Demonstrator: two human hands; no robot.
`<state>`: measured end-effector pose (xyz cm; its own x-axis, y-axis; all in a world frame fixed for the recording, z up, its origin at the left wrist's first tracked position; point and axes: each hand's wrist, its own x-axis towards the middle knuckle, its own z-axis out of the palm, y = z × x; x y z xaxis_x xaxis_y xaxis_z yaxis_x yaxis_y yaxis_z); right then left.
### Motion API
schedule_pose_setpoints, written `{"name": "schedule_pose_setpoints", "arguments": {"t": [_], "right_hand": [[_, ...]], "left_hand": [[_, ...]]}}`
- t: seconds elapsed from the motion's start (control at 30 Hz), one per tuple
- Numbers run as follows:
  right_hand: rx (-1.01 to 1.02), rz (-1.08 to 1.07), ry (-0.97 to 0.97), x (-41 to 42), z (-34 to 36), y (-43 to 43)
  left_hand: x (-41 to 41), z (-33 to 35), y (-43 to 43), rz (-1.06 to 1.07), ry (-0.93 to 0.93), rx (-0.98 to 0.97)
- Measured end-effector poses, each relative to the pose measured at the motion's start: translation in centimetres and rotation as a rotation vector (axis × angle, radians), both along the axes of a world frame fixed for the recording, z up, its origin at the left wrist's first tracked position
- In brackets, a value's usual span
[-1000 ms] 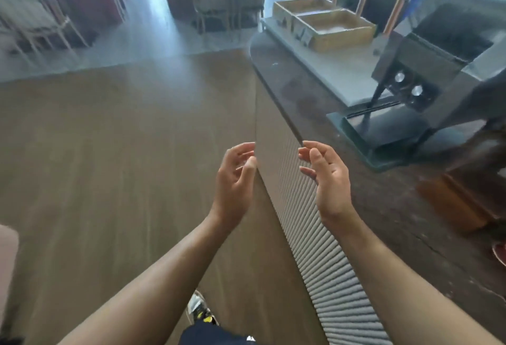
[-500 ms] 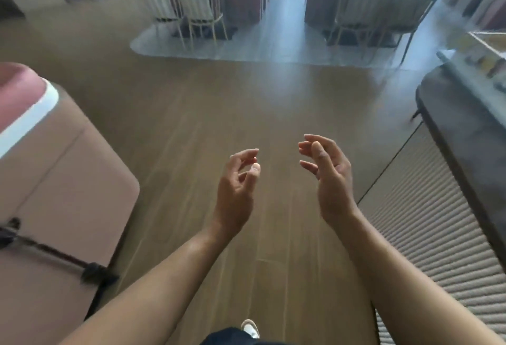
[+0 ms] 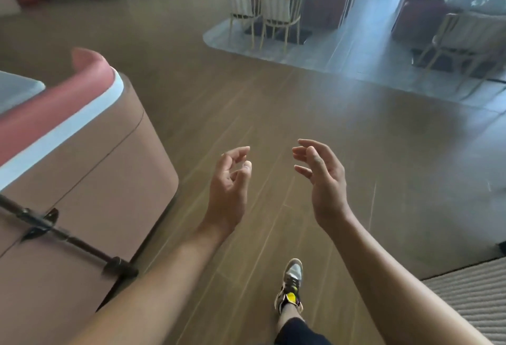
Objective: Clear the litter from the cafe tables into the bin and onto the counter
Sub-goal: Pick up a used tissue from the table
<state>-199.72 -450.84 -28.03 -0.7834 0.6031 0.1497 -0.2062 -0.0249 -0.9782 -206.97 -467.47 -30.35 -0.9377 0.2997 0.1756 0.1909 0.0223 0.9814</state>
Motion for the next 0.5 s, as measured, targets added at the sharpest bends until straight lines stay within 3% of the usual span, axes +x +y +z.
{"name": "schedule_pose_setpoints", "arguments": {"t": [0.5], "right_hand": [[-0.006,0.270,-0.038,-29.2,2.1,14.5]], "left_hand": [[-24.0,2.1,13.7,0.282,-0.034,0.033]]}}
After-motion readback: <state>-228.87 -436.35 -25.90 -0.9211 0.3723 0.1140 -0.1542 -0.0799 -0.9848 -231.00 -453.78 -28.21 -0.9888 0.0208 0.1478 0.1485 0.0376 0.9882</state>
